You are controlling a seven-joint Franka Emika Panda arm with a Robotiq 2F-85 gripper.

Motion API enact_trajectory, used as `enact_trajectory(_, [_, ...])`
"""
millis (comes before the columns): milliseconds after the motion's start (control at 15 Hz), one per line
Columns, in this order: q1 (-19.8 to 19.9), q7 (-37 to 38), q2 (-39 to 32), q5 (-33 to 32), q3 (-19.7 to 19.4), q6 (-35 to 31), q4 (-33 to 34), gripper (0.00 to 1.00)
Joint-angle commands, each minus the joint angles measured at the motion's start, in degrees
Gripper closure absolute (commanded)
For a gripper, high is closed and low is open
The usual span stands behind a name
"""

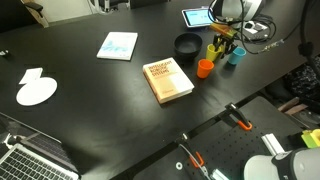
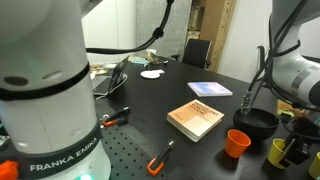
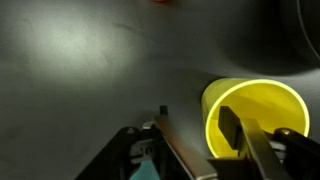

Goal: Stack the cups together.

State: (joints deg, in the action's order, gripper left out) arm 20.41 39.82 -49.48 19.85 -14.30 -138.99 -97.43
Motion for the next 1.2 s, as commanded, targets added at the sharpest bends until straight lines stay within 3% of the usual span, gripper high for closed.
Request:
enact_trajectory(0, [0.78, -1.71, -0.46, 1.5, 0.62, 0.27, 1.79, 0.73])
enact_trajectory(133, [0.65, -1.9, -0.14, 1.36, 0.53, 0.1, 1.7, 0.88])
enact_trajectory(267, [0.57, -1.97, 0.19, 1.35, 0.48, 0.16, 1.72, 0.96])
enact_trajectory(733, [-0.67, -1.35, 3.01, 0.2, -0.54, 1.62, 1.25, 0.93])
enact_trajectory(1133, [-4.63, 0.63, 11.44, -4.21, -4.38, 3.04, -2.51, 0.97])
